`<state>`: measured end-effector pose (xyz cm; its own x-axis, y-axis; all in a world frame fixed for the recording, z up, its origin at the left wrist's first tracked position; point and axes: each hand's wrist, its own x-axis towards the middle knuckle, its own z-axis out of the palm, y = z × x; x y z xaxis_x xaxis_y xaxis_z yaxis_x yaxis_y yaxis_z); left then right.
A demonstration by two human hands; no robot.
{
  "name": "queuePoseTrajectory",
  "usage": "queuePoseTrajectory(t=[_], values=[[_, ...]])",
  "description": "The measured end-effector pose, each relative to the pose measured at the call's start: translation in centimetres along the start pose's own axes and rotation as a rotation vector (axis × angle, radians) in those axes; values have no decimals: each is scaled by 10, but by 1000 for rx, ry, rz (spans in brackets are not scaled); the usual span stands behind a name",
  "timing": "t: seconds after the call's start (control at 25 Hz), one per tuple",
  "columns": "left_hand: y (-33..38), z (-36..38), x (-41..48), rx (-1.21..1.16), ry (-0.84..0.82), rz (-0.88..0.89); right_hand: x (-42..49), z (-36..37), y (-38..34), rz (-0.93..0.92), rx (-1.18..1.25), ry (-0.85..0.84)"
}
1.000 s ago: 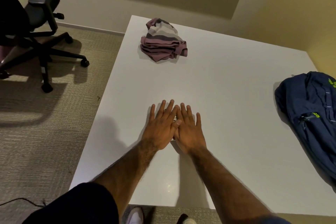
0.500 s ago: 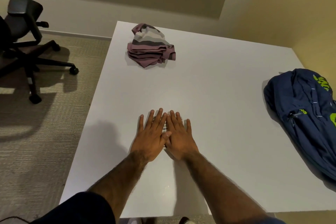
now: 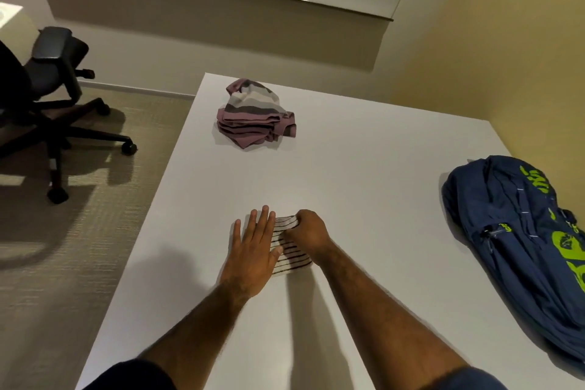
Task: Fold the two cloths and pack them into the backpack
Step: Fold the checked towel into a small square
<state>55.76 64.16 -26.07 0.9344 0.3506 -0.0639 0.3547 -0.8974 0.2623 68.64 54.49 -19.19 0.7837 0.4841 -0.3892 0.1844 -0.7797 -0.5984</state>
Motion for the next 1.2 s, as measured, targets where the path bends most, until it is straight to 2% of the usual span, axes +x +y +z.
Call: queuePoseTrajectory(t=[0.16, 0.28, 0.32, 0.52, 0.72, 0.8, 0.88, 1.08, 1.16, 1.2], values=[[14, -45, 74, -457, -14, -14, 18, -66, -2, -195, 133, -23], [57, -88, 136, -830, -82, -102, 56, -136, 17, -252, 217, 28], [79, -97, 164, -882, -63, -101, 73, -162, 28, -249, 262, 72], [198, -106, 317, -838, 166, -77, 173, -269, 84, -180, 486, 373], [305, -73, 445, -749, 184, 6, 270, -348, 152, -35, 453, 619], [329, -52, 478, -714, 147, 14, 301, -363, 180, 20, 343, 686], [346, -34, 505, -682, 105, 23, 327, -370, 206, 23, 222, 727], [361, 6, 547, -610, -12, 104, 376, -363, 248, 105, 115, 732], [360, 26, 551, -479, -134, 179, 384, -356, 253, 146, 133, 652], [356, 36, 552, -350, -186, 226, 389, -352, 256, 151, 63, 580]])
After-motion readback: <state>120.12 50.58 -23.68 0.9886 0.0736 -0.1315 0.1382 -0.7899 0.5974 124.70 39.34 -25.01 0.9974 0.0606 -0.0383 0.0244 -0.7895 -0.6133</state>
